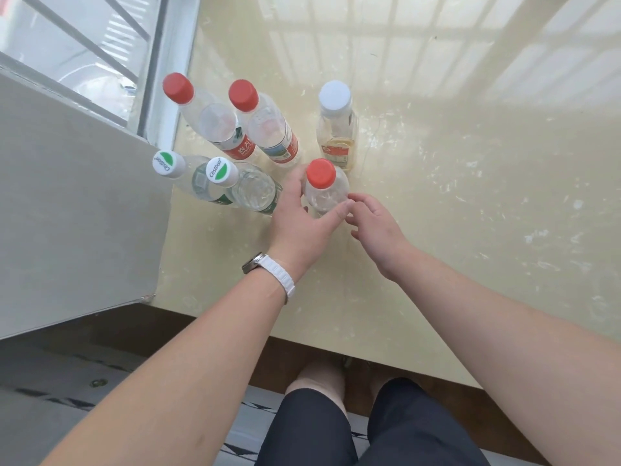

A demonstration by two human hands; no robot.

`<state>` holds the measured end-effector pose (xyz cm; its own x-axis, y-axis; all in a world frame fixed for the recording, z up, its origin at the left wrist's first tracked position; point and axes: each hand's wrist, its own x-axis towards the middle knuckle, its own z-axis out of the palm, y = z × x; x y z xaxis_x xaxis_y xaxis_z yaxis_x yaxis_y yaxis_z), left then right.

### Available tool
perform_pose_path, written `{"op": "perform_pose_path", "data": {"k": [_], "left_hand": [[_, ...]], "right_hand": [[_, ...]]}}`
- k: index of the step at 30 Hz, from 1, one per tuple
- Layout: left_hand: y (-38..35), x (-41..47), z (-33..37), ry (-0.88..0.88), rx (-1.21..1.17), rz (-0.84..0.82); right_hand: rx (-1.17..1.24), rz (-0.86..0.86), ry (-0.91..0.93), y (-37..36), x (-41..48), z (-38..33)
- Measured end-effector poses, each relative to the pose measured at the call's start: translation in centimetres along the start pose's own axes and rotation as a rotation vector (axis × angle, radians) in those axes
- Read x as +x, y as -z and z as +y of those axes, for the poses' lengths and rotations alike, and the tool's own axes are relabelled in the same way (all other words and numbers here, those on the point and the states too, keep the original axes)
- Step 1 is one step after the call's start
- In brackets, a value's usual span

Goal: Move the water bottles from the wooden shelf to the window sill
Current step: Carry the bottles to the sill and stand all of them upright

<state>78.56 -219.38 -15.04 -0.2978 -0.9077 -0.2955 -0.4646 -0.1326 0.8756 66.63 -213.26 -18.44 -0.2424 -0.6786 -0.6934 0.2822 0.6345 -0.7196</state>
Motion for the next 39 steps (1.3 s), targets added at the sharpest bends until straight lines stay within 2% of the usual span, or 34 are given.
{"op": "perform_pose_path", "data": {"k": [9, 14, 22, 24, 32, 39], "left_hand": [[4.2, -4.6, -0.2, 0.05, 0.143, -0.117], [8.8, -6.4, -1.5, 0.012, 0.251, -0.171], [17.7, -3.2, -2.5, 0.097, 0.24, 0.11], [19.0, -1.3, -2.0, 0.101, 0.235, 0.136], [19.3, 3.6, -0.8, 0.047, 0.238, -0.025], [18.8, 5.0, -0.8, 0.021, 0.236, -0.06]], "right_hand": [[-0.183, 0.054, 0.094, 0.9, -3.2, -0.7], [-0.296, 0.11, 0.112, 0.6, -5.8, -1.2], [-0.343, 0.263, 0.264, -3.6, -6.9, -4.3], [-0.363, 0.314, 0.287, -4.2, -6.6, -5.2], [-0.402, 0.404, 0.278, -5.7, -5.6, -6.2], [-0.417, 0.438, 0.274, -5.8, -5.0, -5.6]]}}
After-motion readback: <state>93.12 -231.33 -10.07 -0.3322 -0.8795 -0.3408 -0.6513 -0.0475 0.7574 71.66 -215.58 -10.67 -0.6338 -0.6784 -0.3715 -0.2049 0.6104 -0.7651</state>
